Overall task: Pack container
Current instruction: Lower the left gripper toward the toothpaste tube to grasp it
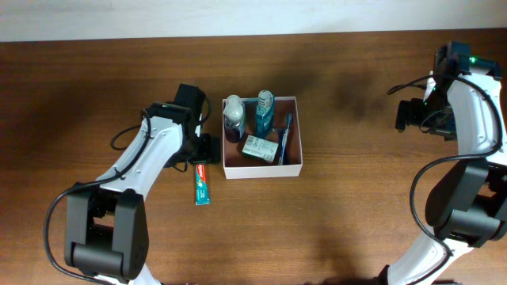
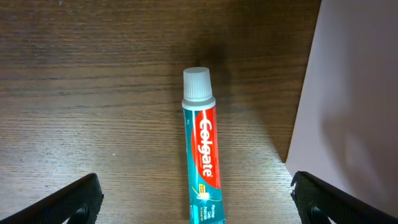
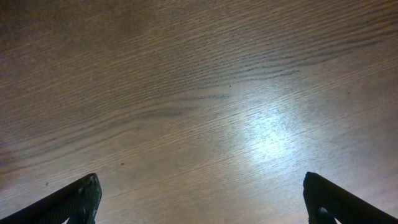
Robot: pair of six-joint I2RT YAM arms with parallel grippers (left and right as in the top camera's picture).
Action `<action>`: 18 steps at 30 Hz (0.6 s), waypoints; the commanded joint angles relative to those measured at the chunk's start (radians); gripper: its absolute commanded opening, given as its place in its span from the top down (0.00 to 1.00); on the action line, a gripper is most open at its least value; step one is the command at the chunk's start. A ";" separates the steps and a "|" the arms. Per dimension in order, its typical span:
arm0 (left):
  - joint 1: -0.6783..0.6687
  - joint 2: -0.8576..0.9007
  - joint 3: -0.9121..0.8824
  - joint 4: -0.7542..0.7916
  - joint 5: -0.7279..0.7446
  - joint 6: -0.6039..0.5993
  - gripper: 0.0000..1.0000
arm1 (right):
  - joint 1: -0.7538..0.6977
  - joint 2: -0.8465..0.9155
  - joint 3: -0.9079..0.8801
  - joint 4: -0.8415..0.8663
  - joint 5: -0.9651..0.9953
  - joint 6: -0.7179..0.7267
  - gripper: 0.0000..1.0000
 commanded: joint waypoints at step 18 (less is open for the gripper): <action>0.012 0.089 -0.022 0.024 0.011 -0.001 0.00 | -0.006 0.005 0.015 0.000 -0.006 -0.007 0.01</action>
